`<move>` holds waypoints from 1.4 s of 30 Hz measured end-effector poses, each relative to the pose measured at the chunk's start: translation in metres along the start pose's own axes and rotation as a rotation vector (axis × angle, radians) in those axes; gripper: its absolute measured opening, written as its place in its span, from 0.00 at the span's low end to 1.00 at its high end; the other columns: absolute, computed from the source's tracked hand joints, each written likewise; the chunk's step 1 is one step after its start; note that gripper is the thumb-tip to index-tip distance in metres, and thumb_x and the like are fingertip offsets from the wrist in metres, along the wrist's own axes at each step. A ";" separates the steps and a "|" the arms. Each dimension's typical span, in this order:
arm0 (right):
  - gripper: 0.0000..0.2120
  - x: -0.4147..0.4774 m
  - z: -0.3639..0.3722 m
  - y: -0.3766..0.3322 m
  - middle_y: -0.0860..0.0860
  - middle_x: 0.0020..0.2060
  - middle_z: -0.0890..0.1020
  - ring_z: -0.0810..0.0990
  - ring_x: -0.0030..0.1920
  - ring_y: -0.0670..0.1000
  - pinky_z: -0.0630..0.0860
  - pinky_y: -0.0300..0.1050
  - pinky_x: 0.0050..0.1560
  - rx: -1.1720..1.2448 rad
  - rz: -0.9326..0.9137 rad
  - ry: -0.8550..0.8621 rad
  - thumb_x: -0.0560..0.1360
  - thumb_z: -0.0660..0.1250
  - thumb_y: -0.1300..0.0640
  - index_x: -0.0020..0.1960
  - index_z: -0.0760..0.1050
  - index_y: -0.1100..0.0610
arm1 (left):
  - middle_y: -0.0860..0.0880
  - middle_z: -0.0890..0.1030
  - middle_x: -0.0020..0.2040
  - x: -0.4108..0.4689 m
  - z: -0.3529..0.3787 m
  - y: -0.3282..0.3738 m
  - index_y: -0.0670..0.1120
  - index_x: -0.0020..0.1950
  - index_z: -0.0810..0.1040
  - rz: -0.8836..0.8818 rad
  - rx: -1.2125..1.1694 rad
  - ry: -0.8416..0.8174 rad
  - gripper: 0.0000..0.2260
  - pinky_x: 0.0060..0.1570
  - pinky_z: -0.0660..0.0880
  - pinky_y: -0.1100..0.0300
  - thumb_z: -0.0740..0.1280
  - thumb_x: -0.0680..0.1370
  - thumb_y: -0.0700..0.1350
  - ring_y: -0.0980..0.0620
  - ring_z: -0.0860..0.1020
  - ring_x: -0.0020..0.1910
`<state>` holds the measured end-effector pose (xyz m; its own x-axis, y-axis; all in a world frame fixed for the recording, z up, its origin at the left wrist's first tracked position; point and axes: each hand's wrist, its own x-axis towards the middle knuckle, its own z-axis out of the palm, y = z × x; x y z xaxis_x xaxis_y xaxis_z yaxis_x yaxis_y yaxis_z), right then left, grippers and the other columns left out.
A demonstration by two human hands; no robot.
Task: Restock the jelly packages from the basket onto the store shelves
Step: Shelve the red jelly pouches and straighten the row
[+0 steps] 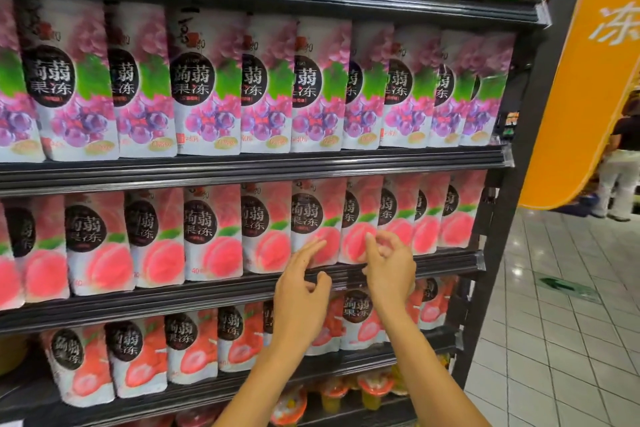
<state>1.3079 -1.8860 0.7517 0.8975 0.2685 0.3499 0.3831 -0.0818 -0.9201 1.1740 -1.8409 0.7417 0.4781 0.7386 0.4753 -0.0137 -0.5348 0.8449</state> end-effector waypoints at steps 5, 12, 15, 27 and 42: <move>0.11 0.008 -0.008 0.005 0.46 0.34 0.84 0.83 0.42 0.50 0.78 0.50 0.50 -0.020 0.020 0.024 0.79 0.64 0.43 0.56 0.80 0.46 | 0.76 0.69 0.64 -0.002 0.006 0.005 0.69 0.64 0.70 -0.003 0.008 -0.014 0.25 0.41 0.78 0.64 0.64 0.78 0.39 0.58 0.80 0.38; 0.09 -0.005 -0.008 -0.003 0.48 0.30 0.82 0.81 0.36 0.51 0.78 0.52 0.45 0.099 -0.042 0.114 0.79 0.66 0.46 0.57 0.75 0.47 | 0.70 0.74 0.63 -0.007 -0.008 0.005 0.64 0.66 0.73 -0.004 -0.048 0.020 0.23 0.30 0.72 0.68 0.63 0.79 0.39 0.58 0.73 0.24; 0.02 -0.023 0.007 -0.014 0.48 0.26 0.78 0.76 0.27 0.48 0.73 0.46 0.34 0.163 -0.199 0.002 0.79 0.66 0.49 0.51 0.74 0.45 | 0.61 0.78 0.60 -0.008 -0.030 0.000 0.62 0.64 0.74 -0.045 -0.036 0.136 0.20 0.29 0.71 0.69 0.64 0.79 0.40 0.60 0.74 0.27; 0.08 -0.114 0.111 -0.074 0.49 0.26 0.81 0.81 0.31 0.50 0.80 0.60 0.42 0.237 -0.257 -0.603 0.79 0.67 0.50 0.54 0.80 0.52 | 0.52 0.80 0.55 -0.023 -0.161 -0.032 0.58 0.62 0.76 -0.178 0.044 0.490 0.18 0.29 0.70 0.66 0.63 0.78 0.38 0.57 0.73 0.27; 0.08 -0.135 0.154 -0.093 0.46 0.25 0.81 0.82 0.30 0.45 0.78 0.42 0.36 -0.035 -0.150 -0.383 0.77 0.66 0.45 0.48 0.83 0.46 | 0.62 0.76 0.64 -0.024 -0.187 -0.047 0.59 0.65 0.75 -0.103 0.095 0.341 0.21 0.46 0.76 0.63 0.64 0.78 0.37 0.57 0.78 0.51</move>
<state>1.1177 -1.7667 0.7632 0.6873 0.6175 0.3824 0.5165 -0.0453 -0.8551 0.9986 -1.7567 0.7360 0.1527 0.8761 0.4573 0.1081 -0.4747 0.8735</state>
